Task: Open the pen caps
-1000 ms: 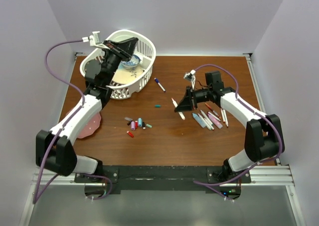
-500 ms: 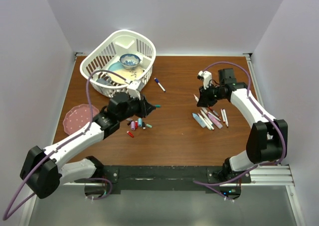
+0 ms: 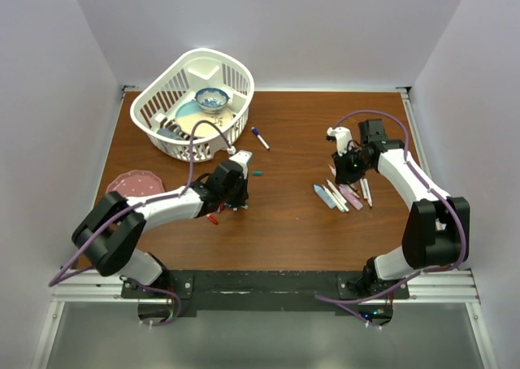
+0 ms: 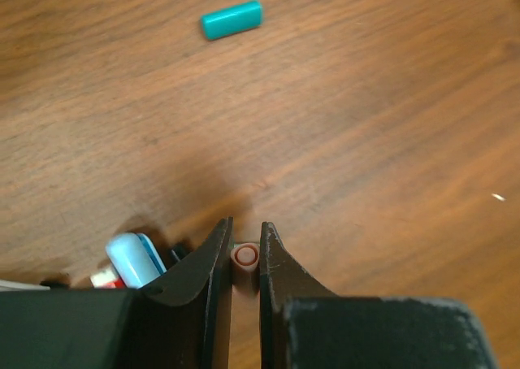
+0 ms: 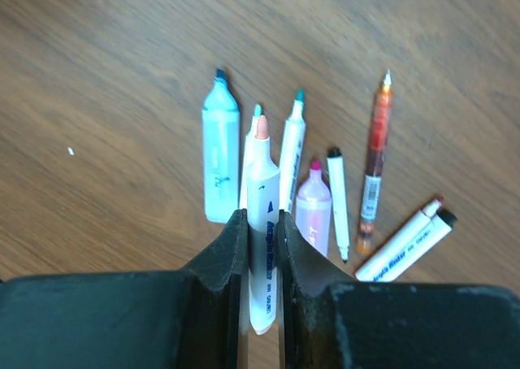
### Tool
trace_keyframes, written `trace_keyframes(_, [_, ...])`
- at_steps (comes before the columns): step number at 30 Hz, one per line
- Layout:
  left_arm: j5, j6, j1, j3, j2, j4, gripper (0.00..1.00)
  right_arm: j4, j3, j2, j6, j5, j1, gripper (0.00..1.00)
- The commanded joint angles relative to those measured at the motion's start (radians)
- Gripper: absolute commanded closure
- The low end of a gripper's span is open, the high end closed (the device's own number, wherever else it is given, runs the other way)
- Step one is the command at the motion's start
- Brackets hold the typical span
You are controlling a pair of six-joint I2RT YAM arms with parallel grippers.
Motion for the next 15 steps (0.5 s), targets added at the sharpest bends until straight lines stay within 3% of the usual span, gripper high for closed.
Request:
trace_keyframes(1, [-0.091,0.057,-0.011,0.081,0.059,0.022,0.99,-0.022,0.003,0.016,-0.022,0.058,-0.011,0.99])
trace_keyframes(7, [-0.123,0.071,-0.014,0.112,0.107,-0.01,0.81,-0.038,0.012,0.043,-0.025,0.075,-0.02,0.96])
trace_keyframes(15, [-0.135,0.076,-0.017,0.116,0.099,-0.026,0.69,-0.053,0.02,0.09,-0.026,0.101,-0.043,0.94])
